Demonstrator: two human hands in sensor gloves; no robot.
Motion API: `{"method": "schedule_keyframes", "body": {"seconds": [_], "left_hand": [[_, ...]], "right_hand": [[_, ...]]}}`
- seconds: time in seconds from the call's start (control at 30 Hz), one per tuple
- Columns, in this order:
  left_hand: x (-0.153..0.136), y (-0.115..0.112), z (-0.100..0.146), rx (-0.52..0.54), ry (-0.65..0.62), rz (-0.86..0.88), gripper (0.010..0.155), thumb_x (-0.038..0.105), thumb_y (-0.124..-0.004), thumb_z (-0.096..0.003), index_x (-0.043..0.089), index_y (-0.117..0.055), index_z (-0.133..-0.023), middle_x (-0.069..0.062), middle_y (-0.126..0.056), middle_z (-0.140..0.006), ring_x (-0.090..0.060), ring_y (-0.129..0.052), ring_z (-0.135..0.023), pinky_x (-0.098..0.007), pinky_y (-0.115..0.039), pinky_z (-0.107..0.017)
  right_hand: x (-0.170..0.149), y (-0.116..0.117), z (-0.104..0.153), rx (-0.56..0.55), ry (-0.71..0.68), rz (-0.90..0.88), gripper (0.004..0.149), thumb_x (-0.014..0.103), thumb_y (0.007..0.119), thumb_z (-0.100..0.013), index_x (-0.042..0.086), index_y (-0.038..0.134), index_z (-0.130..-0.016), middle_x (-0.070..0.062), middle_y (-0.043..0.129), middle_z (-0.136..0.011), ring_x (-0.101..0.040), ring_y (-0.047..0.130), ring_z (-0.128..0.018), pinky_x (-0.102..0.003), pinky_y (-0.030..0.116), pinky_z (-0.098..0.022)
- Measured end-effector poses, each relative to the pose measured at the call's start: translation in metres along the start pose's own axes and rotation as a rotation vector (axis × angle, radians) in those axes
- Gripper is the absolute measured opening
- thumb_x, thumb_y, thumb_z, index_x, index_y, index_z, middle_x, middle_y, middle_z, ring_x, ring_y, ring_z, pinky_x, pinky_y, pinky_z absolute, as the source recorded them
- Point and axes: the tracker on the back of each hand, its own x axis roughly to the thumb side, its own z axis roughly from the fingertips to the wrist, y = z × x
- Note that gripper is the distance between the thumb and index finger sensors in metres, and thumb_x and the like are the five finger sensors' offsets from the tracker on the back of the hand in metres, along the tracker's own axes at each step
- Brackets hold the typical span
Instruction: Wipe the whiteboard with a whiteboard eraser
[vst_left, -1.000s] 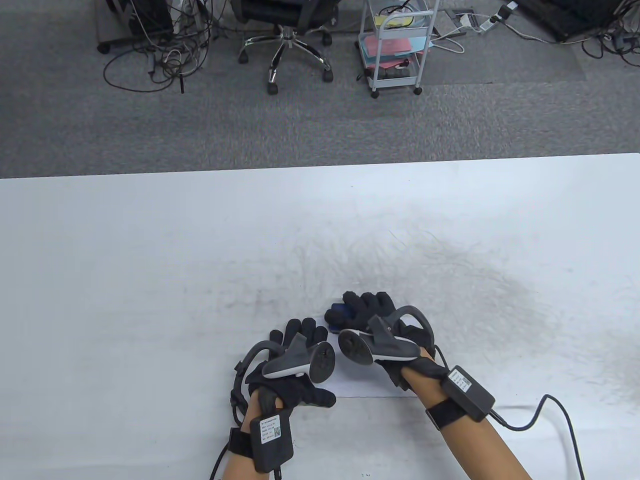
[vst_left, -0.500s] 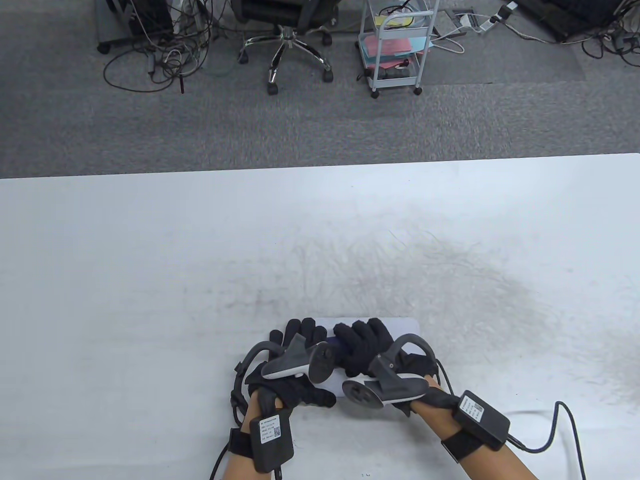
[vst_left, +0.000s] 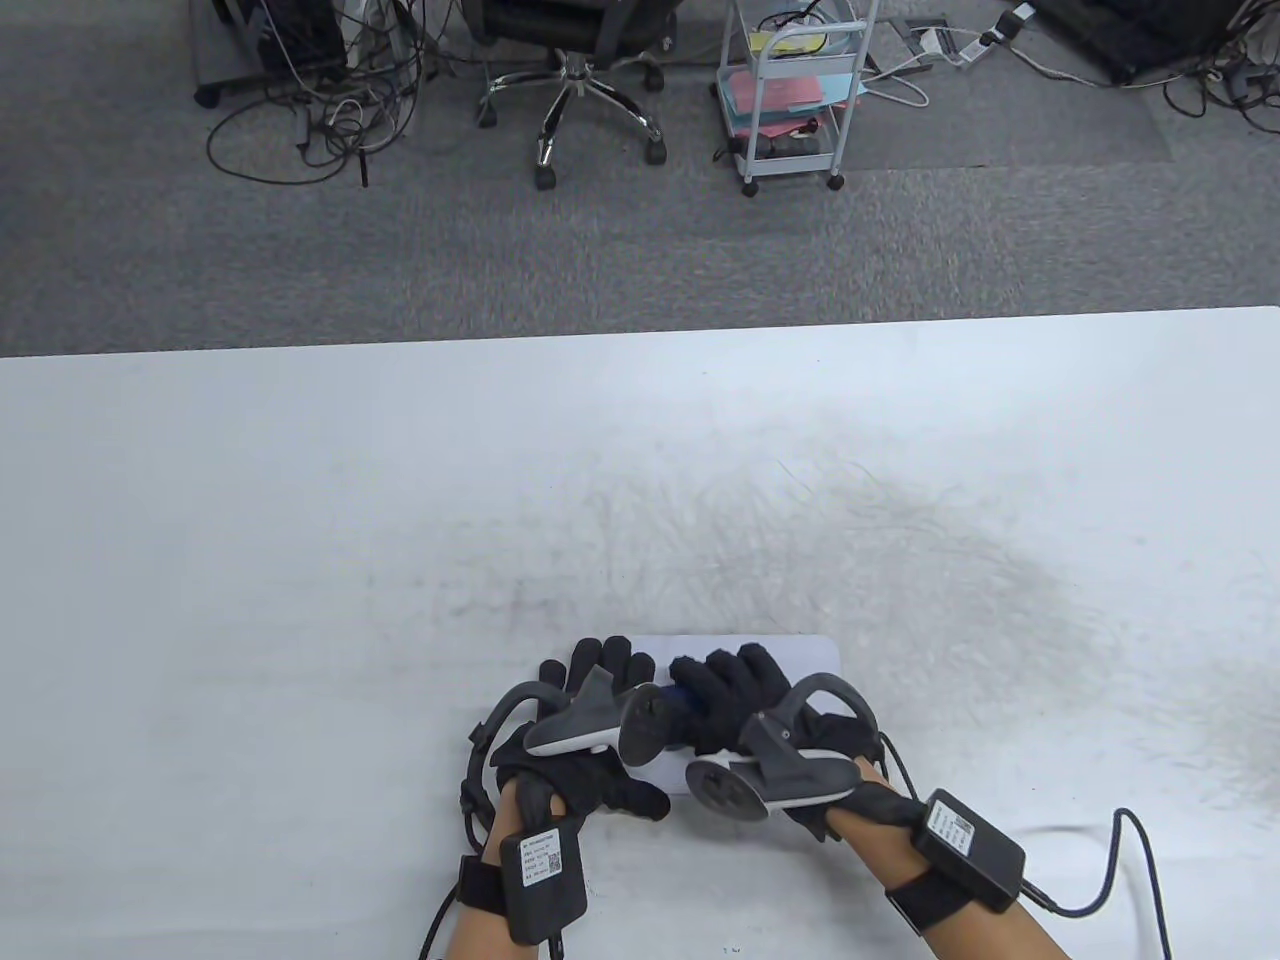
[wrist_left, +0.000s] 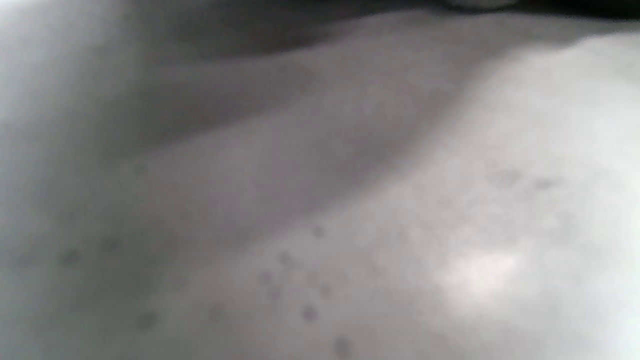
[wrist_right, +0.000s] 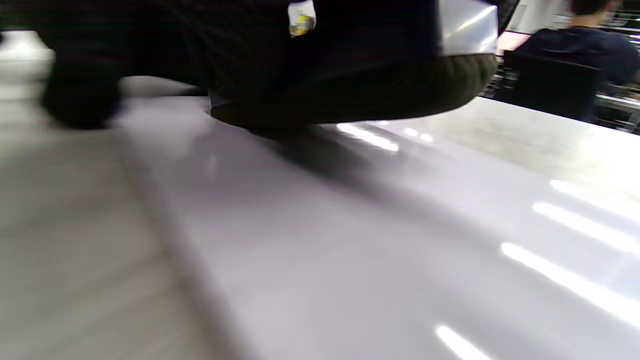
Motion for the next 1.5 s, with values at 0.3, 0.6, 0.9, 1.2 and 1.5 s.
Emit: {"method": "schedule_keyframes", "body": {"seconds": [0.3, 0.6, 0.9, 1.2, 1.5], "left_hand": [[0.0, 0.0, 0.0, -0.001, -0.004, 0.004, 0.126, 0.077, -0.064, -0.0261, 0.011, 0.004, -0.108, -0.023, 0.008, -0.113, -0.051, -0.002, -0.103, -0.068, -0.021, -0.073], [-0.001, 0.0, 0.0, -0.003, -0.002, 0.005, 0.126, 0.077, -0.064, -0.0264, 0.011, 0.005, -0.108, -0.022, 0.008, -0.113, -0.05, -0.001, -0.103, -0.067, -0.021, -0.073], [-0.001, 0.0, 0.0, -0.003, -0.002, 0.006, 0.125, 0.077, -0.064, -0.0266, 0.011, 0.005, -0.108, -0.022, 0.008, -0.113, -0.05, -0.001, -0.103, -0.067, -0.021, -0.073], [-0.001, 0.0, -0.001, -0.004, -0.001, 0.005, 0.125, 0.077, -0.063, -0.0267, 0.011, 0.005, -0.108, -0.022, 0.008, -0.113, -0.05, -0.001, -0.103, -0.067, -0.02, -0.073], [-0.001, -0.001, -0.001, -0.004, -0.003, 0.008, 0.125, 0.077, -0.063, -0.027, 0.011, 0.005, -0.108, -0.022, 0.009, -0.112, -0.05, -0.001, -0.103, -0.067, -0.02, -0.073]], "right_hand": [[-0.036, -0.003, -0.049, 0.075, 0.116, -0.088, 0.051, 0.036, 0.073, -0.059, 0.042, 0.058, -0.108, -0.01, 0.058, -0.126, -0.043, 0.07, -0.11, -0.068, 0.055, -0.081], [-0.046, -0.007, -0.041, -0.003, 0.173, -0.143, 0.056, 0.037, 0.073, -0.059, 0.034, 0.055, -0.113, -0.017, 0.06, -0.124, -0.045, 0.074, -0.107, -0.068, 0.06, -0.078], [-0.114, -0.045, 0.011, -0.063, 0.293, -0.202, 0.09, 0.044, 0.075, -0.062, 0.004, 0.019, -0.119, -0.031, 0.06, -0.116, -0.046, 0.087, -0.097, -0.061, 0.084, -0.068], [-0.164, -0.057, 0.064, -0.29, 0.449, -0.323, 0.079, 0.049, 0.088, -0.055, 0.024, 0.047, -0.118, -0.024, 0.061, -0.11, -0.044, 0.092, -0.094, -0.059, 0.088, -0.066], [-0.179, -0.044, 0.082, -0.408, 0.591, -0.296, 0.067, 0.054, 0.088, -0.054, 0.022, 0.059, -0.105, -0.017, 0.08, -0.106, -0.036, 0.098, -0.079, -0.062, 0.078, -0.07]]}}
